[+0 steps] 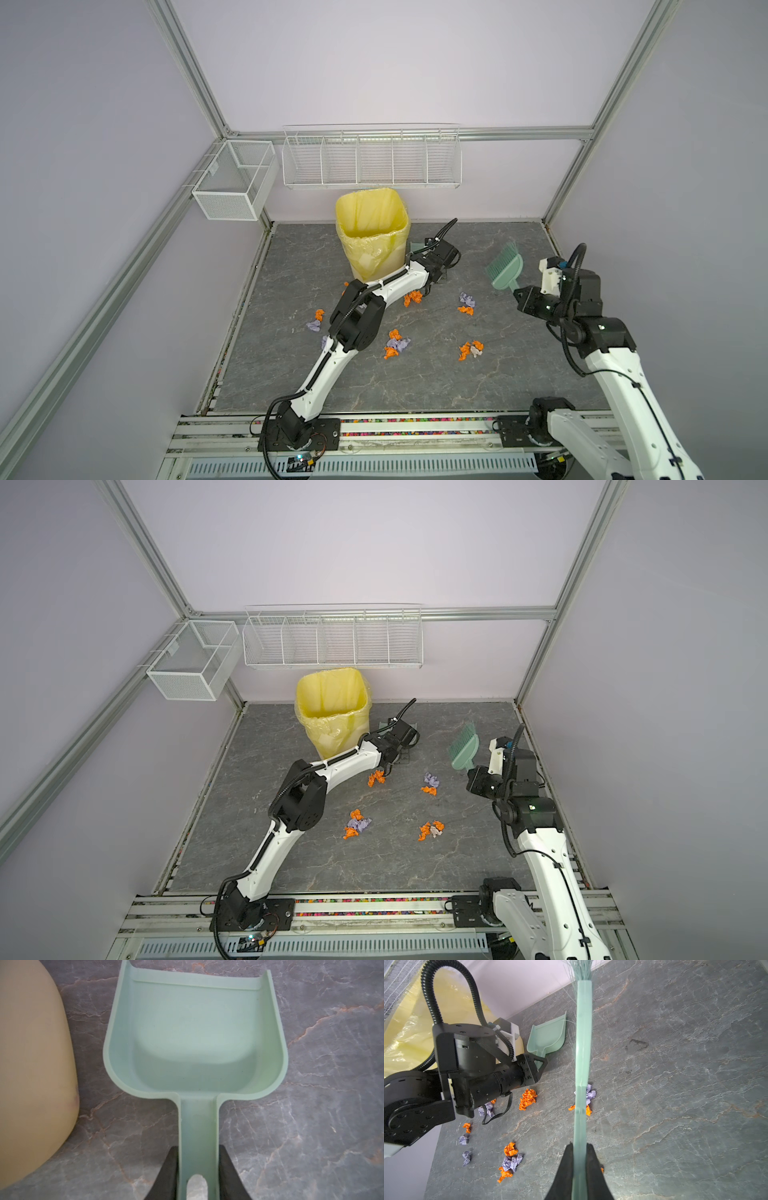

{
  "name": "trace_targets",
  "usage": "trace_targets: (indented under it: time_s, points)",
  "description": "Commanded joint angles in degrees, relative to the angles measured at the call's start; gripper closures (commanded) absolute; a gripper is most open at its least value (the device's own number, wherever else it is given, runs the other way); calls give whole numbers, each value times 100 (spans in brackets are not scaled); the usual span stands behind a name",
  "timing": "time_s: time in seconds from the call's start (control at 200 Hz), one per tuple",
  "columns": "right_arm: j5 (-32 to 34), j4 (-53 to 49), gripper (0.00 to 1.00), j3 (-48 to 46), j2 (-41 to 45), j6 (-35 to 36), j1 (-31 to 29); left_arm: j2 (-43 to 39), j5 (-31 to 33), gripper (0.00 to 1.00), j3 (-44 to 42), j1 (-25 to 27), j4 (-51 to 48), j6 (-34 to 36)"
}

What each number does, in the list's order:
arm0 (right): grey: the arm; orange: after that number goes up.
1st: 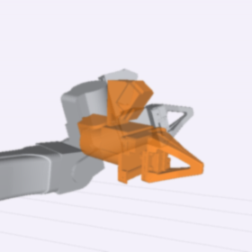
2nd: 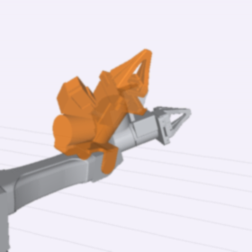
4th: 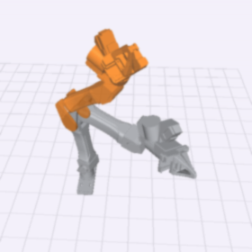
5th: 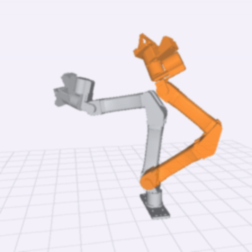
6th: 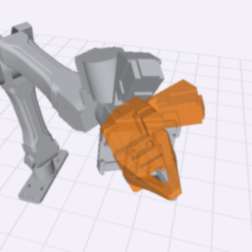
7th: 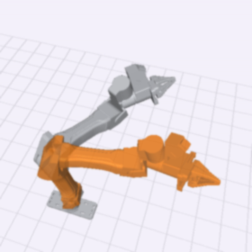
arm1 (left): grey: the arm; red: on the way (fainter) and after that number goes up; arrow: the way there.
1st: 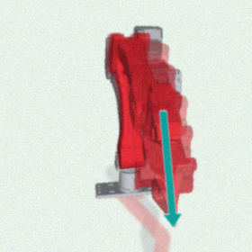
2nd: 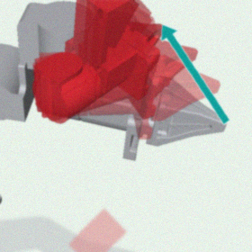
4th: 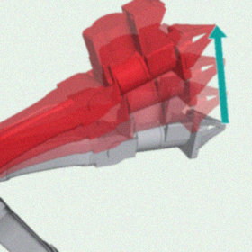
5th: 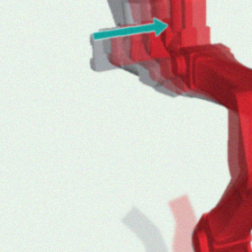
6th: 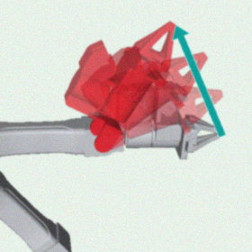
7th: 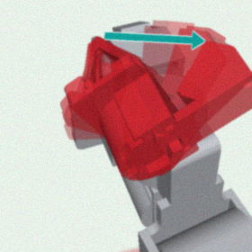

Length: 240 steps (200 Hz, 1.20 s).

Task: Sweep away the paper scraps from the table
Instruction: 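Drag the dustpan nearer with the left gripper while the right lowers the brush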

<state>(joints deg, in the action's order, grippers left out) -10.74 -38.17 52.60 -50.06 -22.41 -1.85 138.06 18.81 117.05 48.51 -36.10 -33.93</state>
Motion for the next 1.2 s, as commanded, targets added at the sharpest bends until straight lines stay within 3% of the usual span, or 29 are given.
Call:
trace_targets:
  time_s: [0.0,0.275,0.505,0.895,1.195]
  points:
    - [17,-511,93,372,-28,133,33,-753,58,90,-356,161,122,208]
    - [661,-1785,93,1126,-112,203,31,-1828,253,90,-1363,546,195,417]
    - [682,-2663,93,1588,-83,422,18,-2743,214,90,-2255,827,241,431]
    - [599,-3763,93,1696,19,523,-73,-4137,501,90,-3785,1552,283,329]
    - [1095,-4065,93,1490,114,358,-225,-5085,623,90,-4463,2085,55,331]
